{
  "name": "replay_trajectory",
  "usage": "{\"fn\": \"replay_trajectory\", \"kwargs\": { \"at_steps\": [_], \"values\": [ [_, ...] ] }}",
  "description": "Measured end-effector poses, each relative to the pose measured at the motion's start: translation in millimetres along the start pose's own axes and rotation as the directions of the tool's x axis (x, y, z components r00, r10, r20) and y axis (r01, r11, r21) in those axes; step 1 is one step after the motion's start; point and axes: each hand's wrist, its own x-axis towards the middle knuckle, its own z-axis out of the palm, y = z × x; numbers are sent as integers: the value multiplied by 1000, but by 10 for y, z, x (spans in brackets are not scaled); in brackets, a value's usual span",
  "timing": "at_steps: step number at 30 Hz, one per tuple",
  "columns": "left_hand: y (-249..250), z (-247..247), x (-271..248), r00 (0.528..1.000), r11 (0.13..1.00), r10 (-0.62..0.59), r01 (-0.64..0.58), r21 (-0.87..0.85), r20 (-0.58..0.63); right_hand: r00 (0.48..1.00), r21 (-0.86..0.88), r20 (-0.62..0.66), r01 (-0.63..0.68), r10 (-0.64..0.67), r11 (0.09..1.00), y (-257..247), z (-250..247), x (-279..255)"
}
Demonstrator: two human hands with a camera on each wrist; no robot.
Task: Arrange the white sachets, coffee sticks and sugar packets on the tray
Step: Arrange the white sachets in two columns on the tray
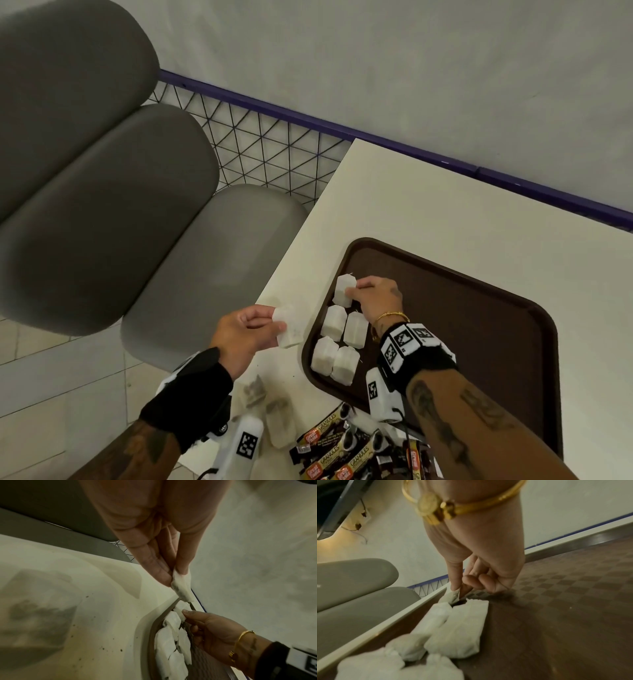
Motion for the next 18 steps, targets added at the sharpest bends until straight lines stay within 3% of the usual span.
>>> {"fn": "replay_trajectory", "kwargs": {
  "at_steps": [7,9,11,12,14,16,18],
  "values": [
    [24,119,3,1000,1000,-11,11,-2,24,991,-271,11,131,-133,954,61,62,-8],
    [53,163,6,999,1000,-2,2,1,39,987,-239,-24,146,-156,960,54,-10,-58],
    [78,204,26,999,1000,1,-2,12,47,983,-98,-40,172,-177,980,11,-108,-177],
    [84,226,36,999,1000,-2,2,14,54,984,-24,4,181,-181,983,-32,-164,-277],
    [88,275,54,998,1000,-10,8,30,69,958,49,219,177,-183,983,-98,-247,-497],
    [81,328,68,996,998,-11,5,65,88,870,77,472,124,-146,989,-95,-270,-679],
    [65,378,78,994,995,-6,-4,99,109,810,119,575,61,-119,991,-10,-242,-770]
  ]
}}
